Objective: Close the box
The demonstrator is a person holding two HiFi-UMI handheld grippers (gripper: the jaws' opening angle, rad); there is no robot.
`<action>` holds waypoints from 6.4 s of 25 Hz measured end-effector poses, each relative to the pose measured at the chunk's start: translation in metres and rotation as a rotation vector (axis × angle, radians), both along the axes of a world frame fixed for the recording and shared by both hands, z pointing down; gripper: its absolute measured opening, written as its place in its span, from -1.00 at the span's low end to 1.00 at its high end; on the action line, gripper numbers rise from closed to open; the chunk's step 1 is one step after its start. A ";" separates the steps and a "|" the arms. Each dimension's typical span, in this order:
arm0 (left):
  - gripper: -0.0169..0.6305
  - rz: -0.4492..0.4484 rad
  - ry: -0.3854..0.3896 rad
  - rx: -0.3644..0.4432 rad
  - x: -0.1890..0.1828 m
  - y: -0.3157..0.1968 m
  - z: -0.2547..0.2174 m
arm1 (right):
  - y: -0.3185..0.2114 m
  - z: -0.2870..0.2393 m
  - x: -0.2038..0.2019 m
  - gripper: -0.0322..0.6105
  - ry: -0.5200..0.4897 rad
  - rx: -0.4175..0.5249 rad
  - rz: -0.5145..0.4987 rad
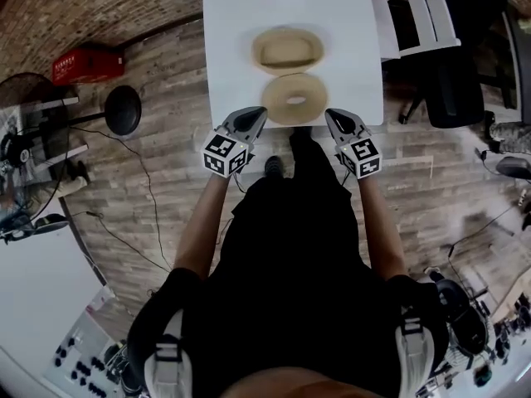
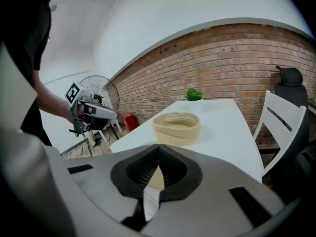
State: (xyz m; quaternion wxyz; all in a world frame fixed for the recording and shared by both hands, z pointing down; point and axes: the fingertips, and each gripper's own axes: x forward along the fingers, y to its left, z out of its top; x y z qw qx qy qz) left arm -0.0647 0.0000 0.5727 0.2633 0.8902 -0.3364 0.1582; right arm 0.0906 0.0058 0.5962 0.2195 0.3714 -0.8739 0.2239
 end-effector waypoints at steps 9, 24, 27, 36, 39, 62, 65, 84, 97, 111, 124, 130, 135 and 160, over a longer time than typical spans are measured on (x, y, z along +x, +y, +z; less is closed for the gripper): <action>-0.88 -0.121 -0.045 -0.006 -0.001 -0.021 0.006 | -0.020 0.022 -0.003 -0.90 0.003 -0.073 -0.159; -0.71 -0.141 -0.102 -0.013 -0.021 -0.040 0.065 | -0.057 0.076 0.002 -0.78 0.088 -0.059 -0.072; -0.49 -0.149 -0.130 -0.046 -0.024 -0.040 0.088 | -0.061 0.090 0.002 -0.53 0.098 -0.075 -0.059; -0.22 -0.178 -0.136 -0.201 -0.021 -0.027 0.146 | -0.060 0.125 0.009 -0.27 0.111 -0.146 -0.054; -0.18 -0.204 -0.141 -0.231 -0.023 -0.022 0.158 | -0.061 0.132 0.011 -0.26 0.112 -0.157 -0.050; -0.22 -0.237 -0.110 -0.347 -0.025 -0.021 0.171 | -0.059 0.143 -0.002 -0.32 0.092 -0.281 -0.025; -0.25 -0.214 -0.104 -0.360 -0.021 -0.021 0.170 | -0.058 0.143 -0.005 -0.33 0.090 -0.290 -0.018; -0.49 -0.214 -0.098 -0.317 -0.022 -0.033 0.149 | -0.059 0.115 0.004 -0.47 0.058 -0.231 0.195; -0.52 -0.229 -0.081 -0.264 -0.027 -0.042 0.116 | -0.068 0.075 0.000 -0.52 0.015 -0.157 0.228; -0.52 -0.267 -0.073 -0.203 -0.035 -0.065 0.083 | -0.100 0.040 -0.008 -0.52 -0.029 -0.104 0.233; -0.52 -0.293 -0.057 -0.169 -0.045 -0.108 0.065 | -0.147 0.028 -0.017 -0.52 -0.044 -0.074 0.248; -0.53 -0.298 -0.053 -0.168 -0.049 -0.125 0.063 | -0.166 0.027 -0.020 -0.52 -0.048 -0.078 0.251; -0.53 -0.282 -0.053 -0.163 -0.047 -0.138 0.061 | -0.176 0.025 -0.018 -0.52 -0.047 -0.073 0.263; -0.49 -0.171 -0.170 -0.169 -0.041 -0.188 0.088 | -0.213 0.051 -0.012 -0.49 0.044 -0.119 0.228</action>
